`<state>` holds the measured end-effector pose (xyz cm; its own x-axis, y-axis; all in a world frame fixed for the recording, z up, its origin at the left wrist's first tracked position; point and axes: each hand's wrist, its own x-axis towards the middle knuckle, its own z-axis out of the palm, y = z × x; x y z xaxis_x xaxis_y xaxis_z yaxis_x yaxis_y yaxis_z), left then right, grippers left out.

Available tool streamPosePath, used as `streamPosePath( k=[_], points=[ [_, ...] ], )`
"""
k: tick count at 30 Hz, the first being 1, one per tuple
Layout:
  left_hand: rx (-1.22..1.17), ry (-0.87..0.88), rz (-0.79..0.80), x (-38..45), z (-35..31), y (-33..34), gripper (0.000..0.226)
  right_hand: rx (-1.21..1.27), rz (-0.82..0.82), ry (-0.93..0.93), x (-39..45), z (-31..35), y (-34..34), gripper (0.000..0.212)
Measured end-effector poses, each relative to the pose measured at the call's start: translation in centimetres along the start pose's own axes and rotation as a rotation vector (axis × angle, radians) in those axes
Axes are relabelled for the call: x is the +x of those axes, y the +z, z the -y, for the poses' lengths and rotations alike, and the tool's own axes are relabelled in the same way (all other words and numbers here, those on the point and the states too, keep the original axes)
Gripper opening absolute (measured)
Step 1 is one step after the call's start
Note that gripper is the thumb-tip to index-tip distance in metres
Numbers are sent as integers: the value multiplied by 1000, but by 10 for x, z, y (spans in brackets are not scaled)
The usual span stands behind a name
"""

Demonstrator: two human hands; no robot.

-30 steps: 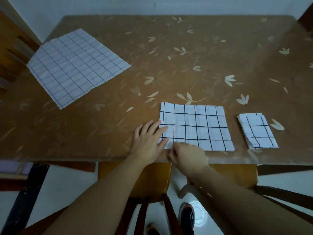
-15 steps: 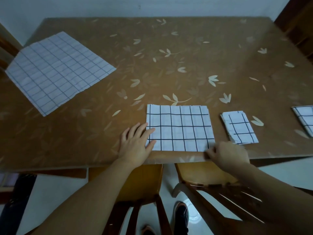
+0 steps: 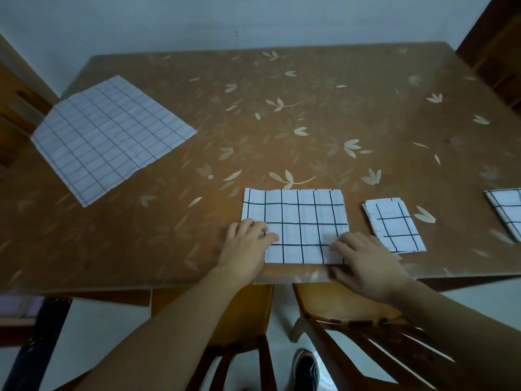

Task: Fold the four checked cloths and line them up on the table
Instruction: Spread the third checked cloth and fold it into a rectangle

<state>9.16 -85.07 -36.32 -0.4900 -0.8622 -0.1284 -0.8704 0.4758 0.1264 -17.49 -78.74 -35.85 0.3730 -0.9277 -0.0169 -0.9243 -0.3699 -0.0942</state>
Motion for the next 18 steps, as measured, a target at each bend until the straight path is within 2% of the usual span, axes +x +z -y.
streamPosePath(
  k=[3, 7, 9, 14, 18],
  points=[
    [-38, -21, 27, 6, -3, -2, 48, -120, -42, -148, 8, -5, 4, 26],
    [-72, -32, 29, 8, -10, -6, 36, -158, -71, -197, 20, -6, 5, 15],
    [-98, 25, 0, 6, -19, -7, 34, -100, -39, -161, 22, -1, 1, 10],
    [-178, 175, -17, 5, -41, -6, 47, 99, -32, 37, 31, 16, -11, 20],
    [-158, 142, -134, 15, -39, -16, 23, 301, 4, 67, 36, 24, -26, 32]
  ],
)
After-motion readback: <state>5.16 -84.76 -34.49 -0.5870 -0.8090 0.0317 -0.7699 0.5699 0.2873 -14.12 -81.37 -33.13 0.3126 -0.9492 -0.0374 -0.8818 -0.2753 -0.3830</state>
